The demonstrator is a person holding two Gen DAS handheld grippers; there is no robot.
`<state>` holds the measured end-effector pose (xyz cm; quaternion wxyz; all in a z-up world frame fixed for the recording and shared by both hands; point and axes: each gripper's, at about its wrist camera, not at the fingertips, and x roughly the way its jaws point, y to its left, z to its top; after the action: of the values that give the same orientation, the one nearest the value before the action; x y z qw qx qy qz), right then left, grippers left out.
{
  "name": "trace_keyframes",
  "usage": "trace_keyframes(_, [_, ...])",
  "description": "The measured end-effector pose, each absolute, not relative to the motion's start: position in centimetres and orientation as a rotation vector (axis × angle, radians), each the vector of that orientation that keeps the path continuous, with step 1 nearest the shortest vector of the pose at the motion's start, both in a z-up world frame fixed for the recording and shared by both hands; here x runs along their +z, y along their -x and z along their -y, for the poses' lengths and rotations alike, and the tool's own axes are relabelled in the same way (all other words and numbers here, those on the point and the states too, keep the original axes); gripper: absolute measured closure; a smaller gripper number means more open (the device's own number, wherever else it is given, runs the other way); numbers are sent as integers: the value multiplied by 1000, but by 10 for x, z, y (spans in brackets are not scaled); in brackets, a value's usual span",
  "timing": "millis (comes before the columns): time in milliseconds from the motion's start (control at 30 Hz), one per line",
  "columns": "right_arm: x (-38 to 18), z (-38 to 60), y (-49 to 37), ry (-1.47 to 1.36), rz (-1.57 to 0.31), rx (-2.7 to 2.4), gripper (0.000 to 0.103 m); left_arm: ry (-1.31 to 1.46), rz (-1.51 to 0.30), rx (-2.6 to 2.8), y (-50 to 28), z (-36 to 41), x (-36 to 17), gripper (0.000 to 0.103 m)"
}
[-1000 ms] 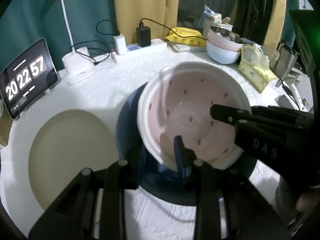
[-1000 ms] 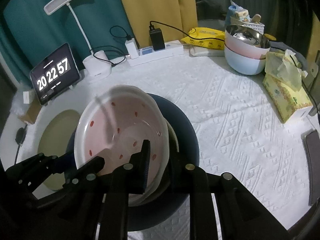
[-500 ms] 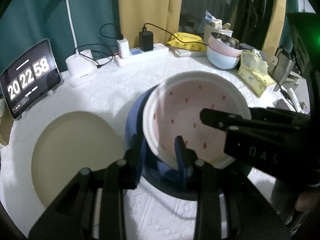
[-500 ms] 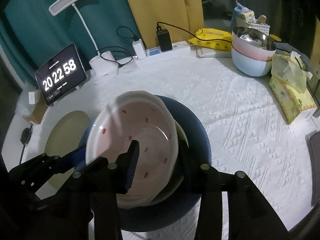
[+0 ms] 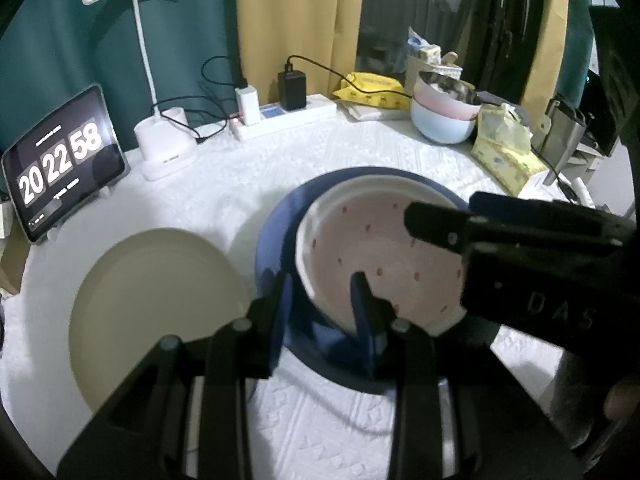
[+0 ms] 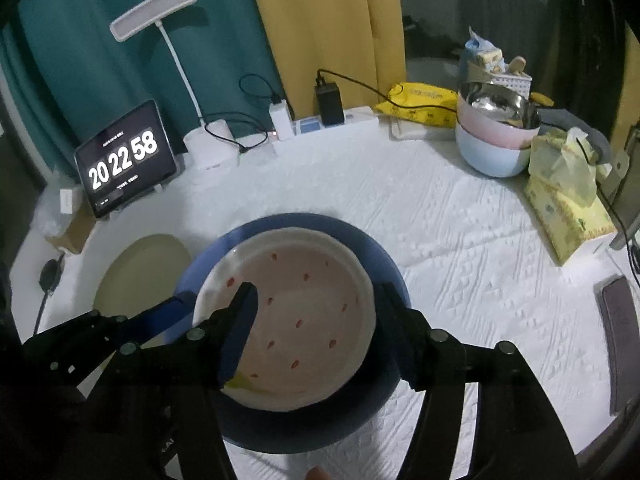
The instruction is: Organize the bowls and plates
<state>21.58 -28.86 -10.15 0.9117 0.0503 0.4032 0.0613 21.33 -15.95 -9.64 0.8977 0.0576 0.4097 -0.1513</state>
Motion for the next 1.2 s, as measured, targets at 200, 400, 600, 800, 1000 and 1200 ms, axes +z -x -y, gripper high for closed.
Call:
trace_keyframes(200, [-96, 287, -211, -91, -813, 124, 38, -107, -804, -309, -206, 153, -83, 70])
trace_keyframes(400, [-89, 292, -199, -79, -779, 124, 38, -99, -763, -292, -200, 144, -72, 68])
trace_keyframes(600, [-85, 303, -187, -75, -738, 139, 38, -90, -735, -281, -196, 133, -75, 56])
trace_keyframes(800, [-90, 325, -173, -73, -686, 117, 38, -61, -750, -265, -200, 121, -87, 56])
trace_keyframes(1000, [-100, 348, -169, -91, -665, 77, 38, -46, -742, -257, -203, 113, -94, 56])
trace_keyframes(1200, [-108, 355, -176, -104, -683, 71, 39, -50, -752, -257, -210, 112, -98, 56])
